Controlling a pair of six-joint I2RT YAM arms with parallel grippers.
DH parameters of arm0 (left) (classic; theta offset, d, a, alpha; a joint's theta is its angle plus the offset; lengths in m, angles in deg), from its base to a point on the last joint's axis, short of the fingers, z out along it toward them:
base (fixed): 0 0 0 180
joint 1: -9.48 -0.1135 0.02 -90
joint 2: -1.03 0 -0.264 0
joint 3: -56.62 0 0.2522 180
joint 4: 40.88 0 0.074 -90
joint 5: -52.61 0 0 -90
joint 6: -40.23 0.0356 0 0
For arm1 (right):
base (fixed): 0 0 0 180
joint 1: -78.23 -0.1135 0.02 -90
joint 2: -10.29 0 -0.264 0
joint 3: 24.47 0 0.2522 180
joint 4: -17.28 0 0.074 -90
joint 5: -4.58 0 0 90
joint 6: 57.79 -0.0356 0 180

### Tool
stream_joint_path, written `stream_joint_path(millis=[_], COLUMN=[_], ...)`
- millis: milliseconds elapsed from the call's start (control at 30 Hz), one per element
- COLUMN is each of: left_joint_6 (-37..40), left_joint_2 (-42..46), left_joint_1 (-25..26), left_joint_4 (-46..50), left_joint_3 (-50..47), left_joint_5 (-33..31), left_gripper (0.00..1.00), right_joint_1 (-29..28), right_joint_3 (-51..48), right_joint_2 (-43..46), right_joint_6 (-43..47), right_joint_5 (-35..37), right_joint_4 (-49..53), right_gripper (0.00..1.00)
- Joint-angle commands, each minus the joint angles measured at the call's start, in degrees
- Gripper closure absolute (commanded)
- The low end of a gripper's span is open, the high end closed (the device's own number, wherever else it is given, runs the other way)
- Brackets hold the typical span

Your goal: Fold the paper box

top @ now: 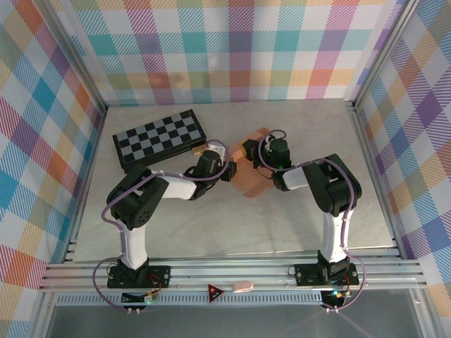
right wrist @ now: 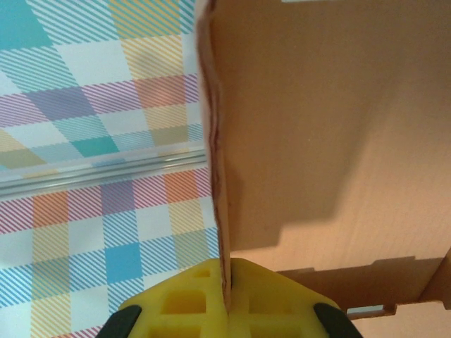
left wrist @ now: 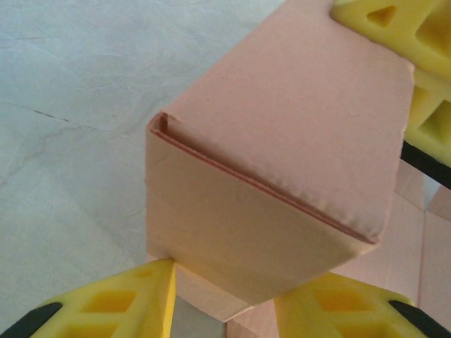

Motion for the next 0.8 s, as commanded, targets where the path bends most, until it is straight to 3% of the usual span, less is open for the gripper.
stream_joint_path(millis=[0,167,333,767], left_joint_6=[-2.3,-2.3,-2.0,-1.0], left_joint_2=[-1.9,-2.9,-4.3,-6.6], left_joint_1=[0.1,0.2,0.2,0.4], left_joint_4=[-3.4,-4.0,-4.1,1.5], left_joint_3=[1.9,3.4,5.4,12.1], left_joint_5=[-4.9,-3.8,-0.6,-4.0], left_gripper=[0.62,0.76,0.83,0.77], right_joint_1=[-1.4,-1.5,-1.7,-3.7], right_joint_3=[-0.7,-0.4,-0.2,0.7], right_joint_2=[1.4,1.6,1.8,1.7], right_joint_6=[-1.9,-2.1,-2.3,-3.3], right_joint_5=[0.3,0.4,0.3,2.1], right_joint_4=[3.5,5.0,6.0,9.0], right_gripper=[1.0,1.0,1.0,1.0])
